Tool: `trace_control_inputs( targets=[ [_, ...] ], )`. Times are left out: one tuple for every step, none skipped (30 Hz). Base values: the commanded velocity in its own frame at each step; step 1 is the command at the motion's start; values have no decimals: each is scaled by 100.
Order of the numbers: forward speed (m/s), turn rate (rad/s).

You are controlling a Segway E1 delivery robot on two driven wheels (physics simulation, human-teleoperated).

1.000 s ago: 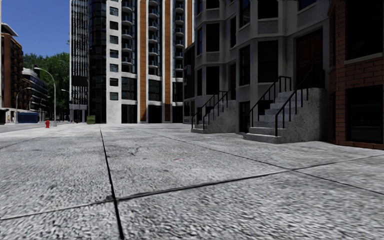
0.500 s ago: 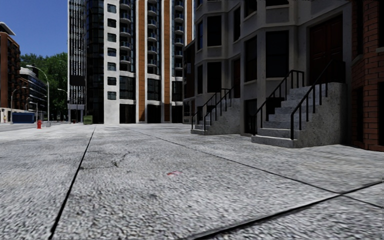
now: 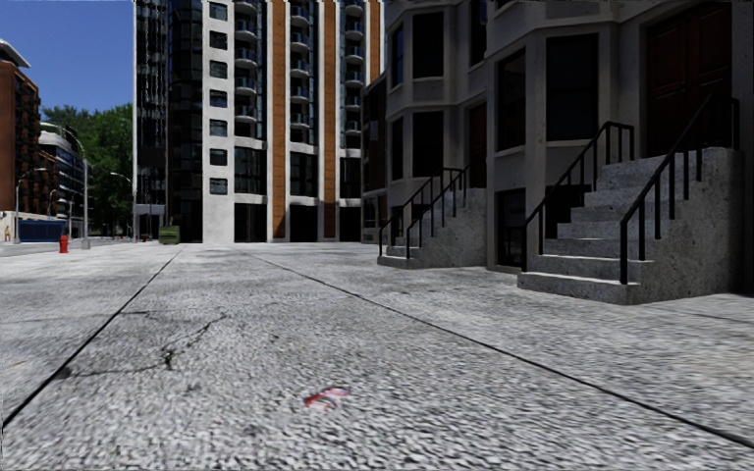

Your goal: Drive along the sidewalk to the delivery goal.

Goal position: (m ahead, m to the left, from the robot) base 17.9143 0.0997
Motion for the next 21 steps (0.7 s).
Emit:
trace_control_inputs(
  targets=[
    [200,42],
    [200,42],
    [200,42],
    [200,42],
    [200,43],
    [200,43],
    [200,43],
    [200,43],
    [200,43],
    [200,43],
    [200,43],
    [200,43],
    [200,41],
    [200,41],
    [200,39],
    [200,38],
    [200,38],
    [200,38],
    [200,38],
    [200,38],
    [200,0]
  ],
)
